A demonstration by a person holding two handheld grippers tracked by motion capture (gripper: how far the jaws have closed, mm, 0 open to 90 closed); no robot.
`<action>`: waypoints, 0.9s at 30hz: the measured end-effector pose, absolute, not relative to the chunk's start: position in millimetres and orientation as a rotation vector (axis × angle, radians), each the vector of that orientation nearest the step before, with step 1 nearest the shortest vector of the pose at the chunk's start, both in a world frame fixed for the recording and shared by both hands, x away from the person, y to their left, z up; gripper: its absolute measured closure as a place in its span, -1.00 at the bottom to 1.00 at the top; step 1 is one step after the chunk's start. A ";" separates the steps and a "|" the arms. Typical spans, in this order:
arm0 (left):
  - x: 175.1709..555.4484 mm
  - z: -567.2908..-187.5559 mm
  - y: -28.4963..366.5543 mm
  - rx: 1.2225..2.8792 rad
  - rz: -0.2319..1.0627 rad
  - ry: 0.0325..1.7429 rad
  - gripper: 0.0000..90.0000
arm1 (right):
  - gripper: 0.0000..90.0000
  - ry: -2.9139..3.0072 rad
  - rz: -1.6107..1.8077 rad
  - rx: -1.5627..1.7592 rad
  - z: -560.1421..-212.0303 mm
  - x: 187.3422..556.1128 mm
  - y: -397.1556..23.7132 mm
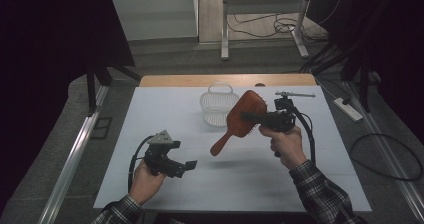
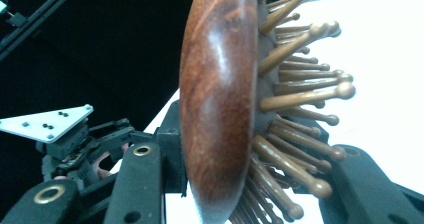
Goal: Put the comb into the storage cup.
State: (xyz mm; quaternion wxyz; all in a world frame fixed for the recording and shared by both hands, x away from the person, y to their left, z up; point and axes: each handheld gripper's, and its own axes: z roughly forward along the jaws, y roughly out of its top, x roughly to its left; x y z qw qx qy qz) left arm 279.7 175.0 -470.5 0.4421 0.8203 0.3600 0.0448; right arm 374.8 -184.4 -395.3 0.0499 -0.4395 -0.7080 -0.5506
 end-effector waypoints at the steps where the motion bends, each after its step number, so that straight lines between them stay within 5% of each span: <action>1: 278.4 -471.0 177.3 2.037 0.113 0.897 -1.00 | 0.19 -2.162 -1.679 -1.337 -394.7 375.3 -184.0; 27: 247.7 -477.9 222.2 2.003 0.151 0.992 -1.00 | 0.19 -2.144 -1.712 -1.360 -387.1 394.8 -178.7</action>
